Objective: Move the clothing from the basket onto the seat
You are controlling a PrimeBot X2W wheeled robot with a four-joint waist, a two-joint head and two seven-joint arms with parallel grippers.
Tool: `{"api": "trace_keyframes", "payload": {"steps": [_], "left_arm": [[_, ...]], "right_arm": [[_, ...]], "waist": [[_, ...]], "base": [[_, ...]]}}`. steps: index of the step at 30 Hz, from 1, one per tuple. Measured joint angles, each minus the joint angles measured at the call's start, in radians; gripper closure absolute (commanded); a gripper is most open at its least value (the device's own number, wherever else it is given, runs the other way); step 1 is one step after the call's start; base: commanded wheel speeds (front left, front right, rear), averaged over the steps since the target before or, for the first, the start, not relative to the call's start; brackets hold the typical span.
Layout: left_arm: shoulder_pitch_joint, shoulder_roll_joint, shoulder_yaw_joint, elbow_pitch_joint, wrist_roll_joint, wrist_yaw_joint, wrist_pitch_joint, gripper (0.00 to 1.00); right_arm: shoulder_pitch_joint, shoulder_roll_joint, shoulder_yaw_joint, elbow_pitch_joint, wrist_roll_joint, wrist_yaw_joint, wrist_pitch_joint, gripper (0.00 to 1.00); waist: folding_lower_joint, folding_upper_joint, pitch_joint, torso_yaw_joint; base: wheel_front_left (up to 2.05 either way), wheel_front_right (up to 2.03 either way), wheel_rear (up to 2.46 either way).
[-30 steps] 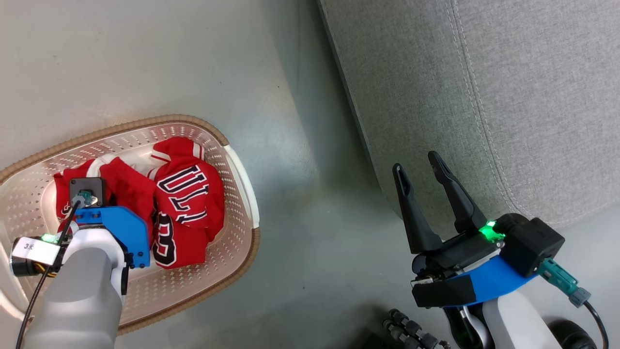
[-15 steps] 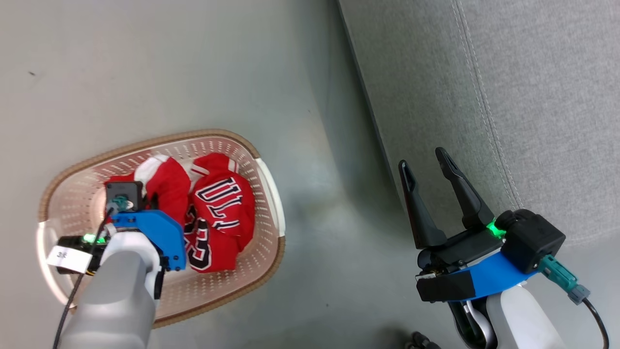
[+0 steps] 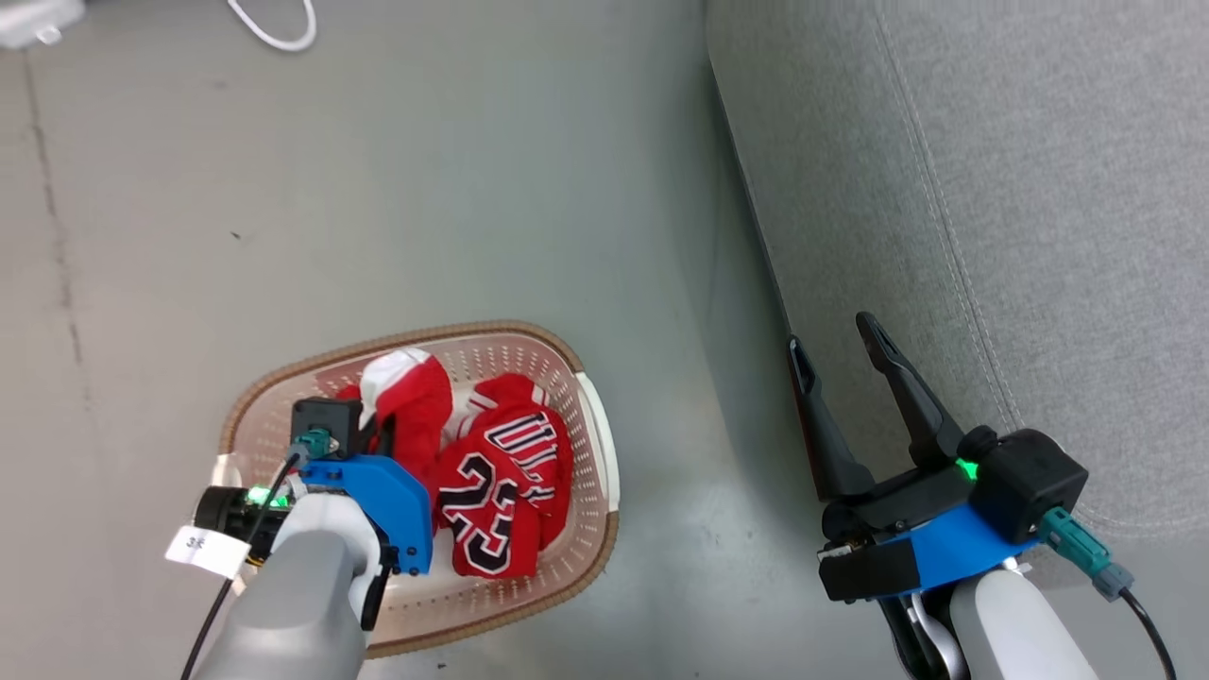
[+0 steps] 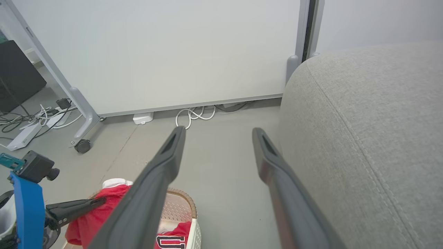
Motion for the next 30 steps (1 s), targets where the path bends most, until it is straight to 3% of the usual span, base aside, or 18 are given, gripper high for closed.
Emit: {"api": "trace_keyframes", "payload": {"steps": [14,30], "left_arm": [[0.054,-0.029,-0.114,-0.115,-0.039,-0.053,-0.039,1.00],[0.090,-0.030,-0.367,-0.348,-0.220,-0.048,-0.041,1.00]], "right_arm": [[0.062,0.000,-0.010,0.056,-0.040,0.000,0.000,0.00],[0.133,0.000,-0.015,0.098,-0.051,0.000,0.001,0.00]], "waist": [[-0.0002,0.0000,-0.198,0.097],[-0.0001,0.0000,-0.373,0.179]], "base": [[0.00,0.00,0.00],[0.00,0.00,0.00]]}}
